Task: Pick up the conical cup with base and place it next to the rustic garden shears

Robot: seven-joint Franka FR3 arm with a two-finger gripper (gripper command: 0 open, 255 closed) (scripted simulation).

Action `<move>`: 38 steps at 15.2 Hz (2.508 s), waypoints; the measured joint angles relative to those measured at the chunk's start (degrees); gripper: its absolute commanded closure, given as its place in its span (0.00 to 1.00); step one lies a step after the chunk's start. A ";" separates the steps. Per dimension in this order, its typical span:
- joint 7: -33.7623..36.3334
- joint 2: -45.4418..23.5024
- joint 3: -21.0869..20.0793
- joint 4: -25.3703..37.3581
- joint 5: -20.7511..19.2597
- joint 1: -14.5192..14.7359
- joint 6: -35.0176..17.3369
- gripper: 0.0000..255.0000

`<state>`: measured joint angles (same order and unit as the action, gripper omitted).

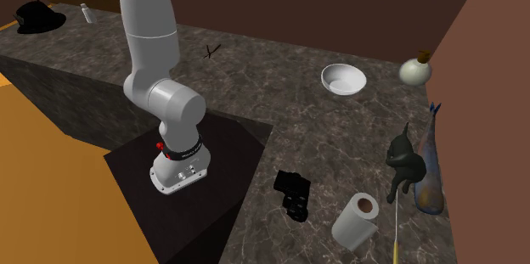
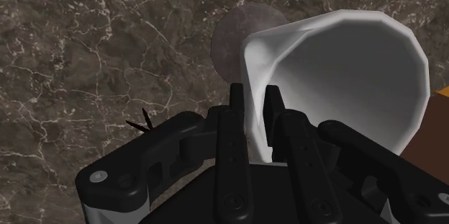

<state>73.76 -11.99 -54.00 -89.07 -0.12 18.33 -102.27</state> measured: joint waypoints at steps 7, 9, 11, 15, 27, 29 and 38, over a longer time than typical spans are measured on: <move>-0.93 0.74 0.08 -6.05 0.70 -0.81 -5.49 1.00; -0.91 0.23 0.21 -7.05 0.31 -0.67 -6.82 1.00; -1.25 0.50 0.22 -8.86 0.57 -0.95 -8.42 1.00; -1.24 -0.07 0.41 -11.45 0.11 -0.82 -11.37 1.00; -0.65 -3.01 1.53 -18.14 -2.35 0.12 -19.99 1.00; -0.57 -3.34 1.67 -18.58 -2.64 0.23 -20.65 1.00; -0.52 -3.47 1.73 -18.66 -2.77 0.30 -20.89 0.00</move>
<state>73.24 -15.46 -52.27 -107.72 -2.89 18.63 -123.15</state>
